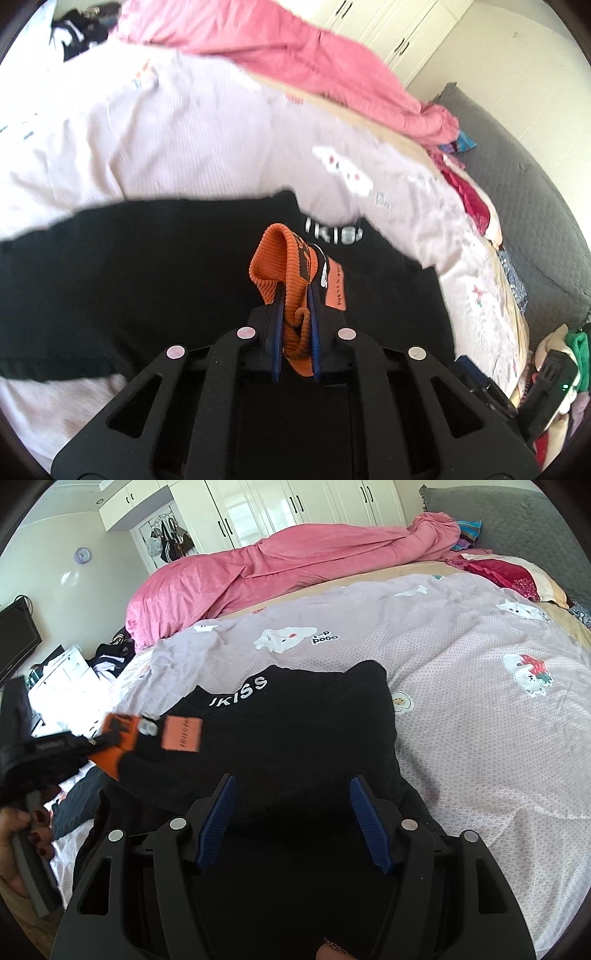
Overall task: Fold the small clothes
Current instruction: 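Grasp the laid orange cuff with the left gripper, straighten it, release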
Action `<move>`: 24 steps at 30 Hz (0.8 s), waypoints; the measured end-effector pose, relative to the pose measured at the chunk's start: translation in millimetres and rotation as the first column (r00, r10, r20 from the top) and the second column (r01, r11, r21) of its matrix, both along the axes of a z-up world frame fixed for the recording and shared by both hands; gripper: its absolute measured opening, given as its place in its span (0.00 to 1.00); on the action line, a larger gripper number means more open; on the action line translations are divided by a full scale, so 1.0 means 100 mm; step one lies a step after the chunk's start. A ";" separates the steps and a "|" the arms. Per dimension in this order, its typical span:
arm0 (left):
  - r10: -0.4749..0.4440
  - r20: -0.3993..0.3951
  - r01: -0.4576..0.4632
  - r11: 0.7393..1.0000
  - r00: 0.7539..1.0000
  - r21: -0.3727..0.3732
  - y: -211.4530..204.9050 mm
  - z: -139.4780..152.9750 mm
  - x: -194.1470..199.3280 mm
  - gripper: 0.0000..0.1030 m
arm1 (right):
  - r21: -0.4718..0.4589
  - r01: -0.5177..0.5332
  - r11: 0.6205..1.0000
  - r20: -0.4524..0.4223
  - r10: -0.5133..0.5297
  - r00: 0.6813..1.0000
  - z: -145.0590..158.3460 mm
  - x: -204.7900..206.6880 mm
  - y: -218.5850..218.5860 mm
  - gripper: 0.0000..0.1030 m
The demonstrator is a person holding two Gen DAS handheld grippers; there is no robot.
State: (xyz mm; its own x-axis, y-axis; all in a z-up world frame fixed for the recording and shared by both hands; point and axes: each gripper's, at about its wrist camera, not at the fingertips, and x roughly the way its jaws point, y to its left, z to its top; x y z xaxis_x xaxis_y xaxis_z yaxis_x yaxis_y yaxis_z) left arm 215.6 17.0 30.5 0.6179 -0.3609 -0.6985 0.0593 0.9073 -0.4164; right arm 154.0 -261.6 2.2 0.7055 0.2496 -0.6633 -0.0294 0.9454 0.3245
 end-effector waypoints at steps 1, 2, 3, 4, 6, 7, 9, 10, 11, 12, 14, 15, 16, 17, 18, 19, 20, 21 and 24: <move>0.003 0.014 -0.004 1.000 1.000 0.011 0.01 0.05 -0.01 0.05 | 0.001 -0.001 1.000 -0.002 0.001 1.000 0.00 0.01 0.00 0.61; 0.010 0.032 -0.010 1.000 0.999 0.025 0.04 0.10 -0.02 0.05 | 0.003 -0.002 1.000 -0.004 0.002 1.000 -0.01 0.02 0.01 0.61; 0.013 0.041 -0.014 0.999 0.999 0.030 0.07 0.12 -0.04 0.05 | 0.003 -0.002 1.000 -0.006 0.002 1.000 -0.01 0.02 0.02 0.61; 0.015 0.045 -0.016 0.999 0.999 0.036 0.08 0.13 -0.05 0.05 | 0.001 -0.004 1.000 -0.008 0.004 1.000 -0.01 0.03 0.03 0.61; 0.018 0.039 -0.020 0.999 0.999 0.048 0.10 0.10 -0.05 0.05 | -0.008 -0.006 1.000 -0.011 0.006 1.000 -0.02 0.04 0.05 0.61; 0.017 0.033 -0.019 0.999 0.999 0.049 0.10 0.08 -0.05 0.05 | -0.012 -0.003 1.000 -0.014 0.003 1.000 -0.03 0.05 0.05 0.61; 0.025 0.010 -0.025 0.998 1.000 0.050 0.14 0.00 -0.06 0.05 | -0.012 0.002 1.000 -0.022 -0.002 1.000 -0.04 0.07 0.06 0.61; 0.027 -0.002 -0.026 0.998 1.000 0.052 0.14 -0.04 -0.06 0.06 | -0.010 0.005 1.000 -0.025 -0.005 1.000 -0.05 0.08 0.07 0.61; 0.033 -0.015 -0.032 0.998 0.999 0.053 0.15 -0.09 -0.05 0.06 | -0.007 0.005 1.000 -0.026 -0.005 1.000 -0.05 0.08 0.07 0.61; 0.040 -0.025 -0.038 0.998 0.999 0.053 0.17 -0.12 -0.06 0.06 | -0.010 0.003 1.000 -0.026 -0.004 1.000 -0.05 0.09 0.09 0.61; 0.056 -0.032 -0.054 0.997 0.998 0.057 0.22 -0.16 -0.07 0.07 | -0.024 0.005 1.000 -0.030 -0.006 1.000 -0.06 0.11 0.11 0.61; 0.061 -0.033 -0.059 0.996 0.998 0.060 0.25 -0.17 -0.09 0.07 | -0.029 0.001 1.000 -0.028 -0.002 1.000 -0.06 0.11 0.13 0.61; 0.068 -0.036 -0.065 0.996 0.997 0.063 0.28 -0.17 -0.09 0.07 | -0.031 -0.001 1.000 -0.028 0.000 1.000 -0.05 0.12 0.14 0.61; 0.076 -0.034 -0.073 0.995 0.997 0.065 0.32 -0.17 -0.11 0.07 | -0.036 -0.001 0.999 -0.028 0.000 1.000 -0.06 0.12 0.15 0.61; 0.082 -0.029 -0.080 0.994 0.996 0.070 0.34 -0.16 -0.12 0.07 | -0.042 -0.004 0.999 -0.030 0.002 1.000 -0.06 0.13 0.17 0.61; 0.091 -0.025 -0.089 0.993 0.996 0.074 0.36 -0.14 -0.13 0.07 | -0.044 -0.007 0.999 -0.030 0.005 1.000 -0.05 0.14 0.18 0.61; 0.095 -0.018 -0.093 0.993 0.995 0.074 0.39 -0.12 -0.15 0.07 | -0.046 -0.008 0.999 -0.029 0.007 1.000 -0.05 0.14 0.19 0.61; 0.093 -0.015 -0.091 0.993 0.996 0.072 0.39 -0.10 -0.16 0.07 | -0.054 -0.009 0.998 -0.028 0.007 1.000 -0.05 0.15 0.20 0.61; 0.057 -0.008 -0.056 0.996 0.998 0.074 0.32 -0.05 -0.18 0.07 | -0.071 -0.018 0.997 -0.028 0.016 0.999 -0.04 0.17 0.25 0.61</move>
State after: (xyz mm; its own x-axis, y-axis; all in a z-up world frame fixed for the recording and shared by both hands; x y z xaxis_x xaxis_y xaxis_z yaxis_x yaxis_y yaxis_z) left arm 197.9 48.9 25.4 0.6284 -0.2726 -0.7285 0.0028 0.9374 -0.3483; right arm 170.8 -236.9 -2.2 0.6831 0.2126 -0.6987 -0.0378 0.9657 0.2569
